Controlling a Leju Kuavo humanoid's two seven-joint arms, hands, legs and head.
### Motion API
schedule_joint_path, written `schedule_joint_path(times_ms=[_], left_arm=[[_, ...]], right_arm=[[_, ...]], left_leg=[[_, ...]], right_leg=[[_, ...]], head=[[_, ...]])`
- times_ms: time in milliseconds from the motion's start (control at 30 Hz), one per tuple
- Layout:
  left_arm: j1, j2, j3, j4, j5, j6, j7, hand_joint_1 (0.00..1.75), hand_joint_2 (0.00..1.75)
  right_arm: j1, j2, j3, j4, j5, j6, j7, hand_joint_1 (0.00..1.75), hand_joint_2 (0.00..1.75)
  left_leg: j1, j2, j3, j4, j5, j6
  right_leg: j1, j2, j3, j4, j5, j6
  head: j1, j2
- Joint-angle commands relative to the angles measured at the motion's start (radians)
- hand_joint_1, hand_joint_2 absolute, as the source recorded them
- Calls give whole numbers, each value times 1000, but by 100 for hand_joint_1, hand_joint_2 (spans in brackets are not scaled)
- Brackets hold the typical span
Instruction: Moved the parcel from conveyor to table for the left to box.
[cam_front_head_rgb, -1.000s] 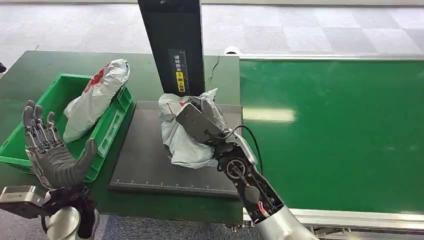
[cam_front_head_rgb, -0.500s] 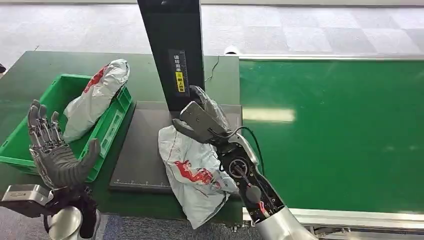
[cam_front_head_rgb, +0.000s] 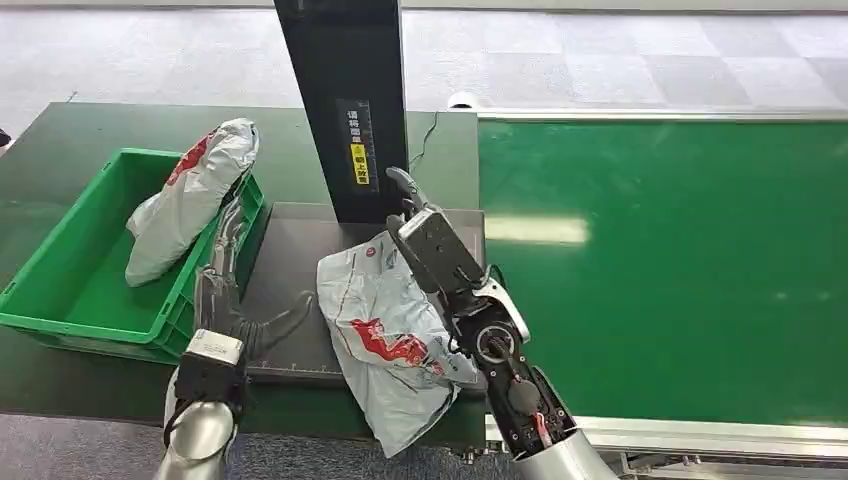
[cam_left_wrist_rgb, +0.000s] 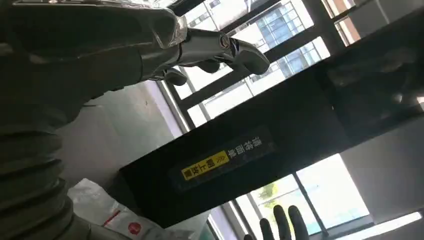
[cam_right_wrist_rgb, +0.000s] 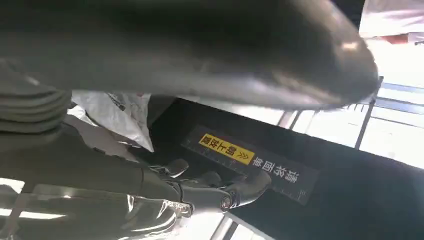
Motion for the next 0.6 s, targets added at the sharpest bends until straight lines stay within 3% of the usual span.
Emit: schedule_joint_path(times_ms=[33,167,200,367,600], left_arm=[[-43,23,-41,117,-4,5,6,0,175],[-105,28,-107,243,-169,3,34,0,175],[-142,27,-127,305,-223,26,40,0,175],[-256,51,-189,476,-404,60,74,0,175],[-392,124,-210,721,-455,-56,45,0,175]], right_arm=[[2,-38,-15,-24,-5,6,-6,0,0],[75,-59,-67,-154,-80,-3,-89,0,0],[112,-72,-91,-221,-98,-6,-110,0,175],[216,-99,-201,-383,-136,-20,-180,0,175],[234,-113,-191,-334,-156,1,-279,0,175]], left_leg=[[0,-4,0,-2,2,0],[0,-7,0,-2,2,1],[0,-8,-1,-1,2,1],[0,-12,-1,-1,3,1],[-1,-5,1,-1,2,0]], right_leg=[[0,-3,1,-1,1,-1],[0,-5,2,-2,1,0],[0,-7,2,-1,0,0],[0,-10,3,-2,0,0],[-1,-4,2,-1,1,0]], head=[[0,0],[0,0],[0,0],[0,0],[0,0]])
